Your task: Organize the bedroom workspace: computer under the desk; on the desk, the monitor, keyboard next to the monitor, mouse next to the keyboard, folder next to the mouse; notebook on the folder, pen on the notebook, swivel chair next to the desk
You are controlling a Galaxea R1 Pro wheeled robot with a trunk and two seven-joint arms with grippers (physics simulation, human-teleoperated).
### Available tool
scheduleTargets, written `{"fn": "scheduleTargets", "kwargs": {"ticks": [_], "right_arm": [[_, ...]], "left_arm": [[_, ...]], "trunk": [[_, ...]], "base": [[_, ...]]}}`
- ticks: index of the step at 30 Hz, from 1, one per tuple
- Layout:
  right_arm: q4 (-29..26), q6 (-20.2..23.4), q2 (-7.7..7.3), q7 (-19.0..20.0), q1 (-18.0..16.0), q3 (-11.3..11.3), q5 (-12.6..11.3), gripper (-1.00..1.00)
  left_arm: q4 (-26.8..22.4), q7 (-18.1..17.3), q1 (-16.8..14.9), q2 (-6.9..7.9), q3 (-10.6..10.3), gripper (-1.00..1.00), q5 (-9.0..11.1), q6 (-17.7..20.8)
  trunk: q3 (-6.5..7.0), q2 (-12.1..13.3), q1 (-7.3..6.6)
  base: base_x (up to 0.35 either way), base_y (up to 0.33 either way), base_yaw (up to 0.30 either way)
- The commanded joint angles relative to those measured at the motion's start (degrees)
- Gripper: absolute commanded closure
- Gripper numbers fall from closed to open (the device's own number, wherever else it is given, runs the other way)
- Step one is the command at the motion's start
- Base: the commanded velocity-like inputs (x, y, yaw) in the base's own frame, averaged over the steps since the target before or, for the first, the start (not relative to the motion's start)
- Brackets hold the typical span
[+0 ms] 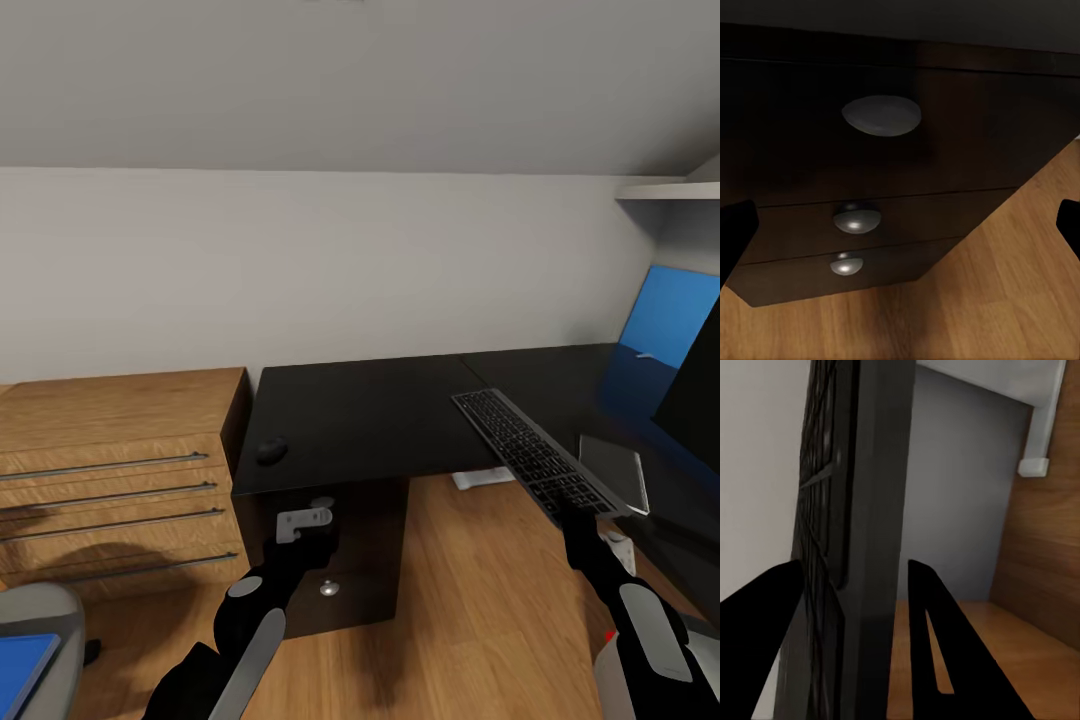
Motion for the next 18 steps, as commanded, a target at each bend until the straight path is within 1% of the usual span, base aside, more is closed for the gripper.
{"fn": "scheduleTargets", "kwargs": {"ticks": [1, 2, 11, 14, 15, 16, 18], "right_arm": [[0.0, 0.3, 0.02, 0.0, 0.0, -0.1, -0.3, 1.0], [-0.1, 0.3, 0.02, 0.1, 0.0, -0.1, -0.3, 1.0], [-1.3, 0.2, 0.2, 0.4, 0.0, 0.3, -0.1, 1.0], [-3.6, 0.2, 1.37, 0.5, 0.0, 0.8, -0.1, 1.0], [-4.5, 0.1, 3.02, 0.5, 0.0, 1.0, -0.1, 1.0], [-4.6, 0.1, 3.75, 0.8, 0.0, 1.1, 0.0, 1.0], [-4.7, 0.1, 4.75, 1.1, 0.0, 1.1, 0.0, 1.0]], "left_arm": [[-0.1, 0.6, 0.0, 0.01, -0.1, -1.0, 0.6, 0.1], [0.1, 0.6, 0.0, -0.06, -0.1, -1.0, 0.6, 0.1], [0.8, 0.8, 0.0, -0.15, -0.1, -1.0, 0.4, 0.0], [0.8, 0.8, 0.0, -0.16, -0.1, -1.0, 0.4, 0.0], [0.8, 0.8, 0.0, -0.16, -0.2, -1.0, 0.4, 0.0], [0.8, 0.8, 0.0, -0.13, -0.2, -1.0, 0.3, -0.1], [0.8, 0.7, 0.0, -0.05, -0.2, -1.0, 0.4, -0.1]], "trunk": [[-0.06, 0.0, -0.01], [-0.06, 0.0, -0.01], [1.56, 3.6, -1.98], [2.1, 4.8, -2.64], [2.28, 5.2, -2.86], [2.28, 5.2, -2.86], [2.28, 5.2, -2.86]], "base": [[0.0, 0.0, 0.0], [0.0, 0.0, 0.0], [0.0, 0.0, 0.0], [0.0, 0.0, 0.0], [0.0, 0.0, 0.0], [0.0, 0.0, 0.0], [0.0, 0.0, 0.0]]}}
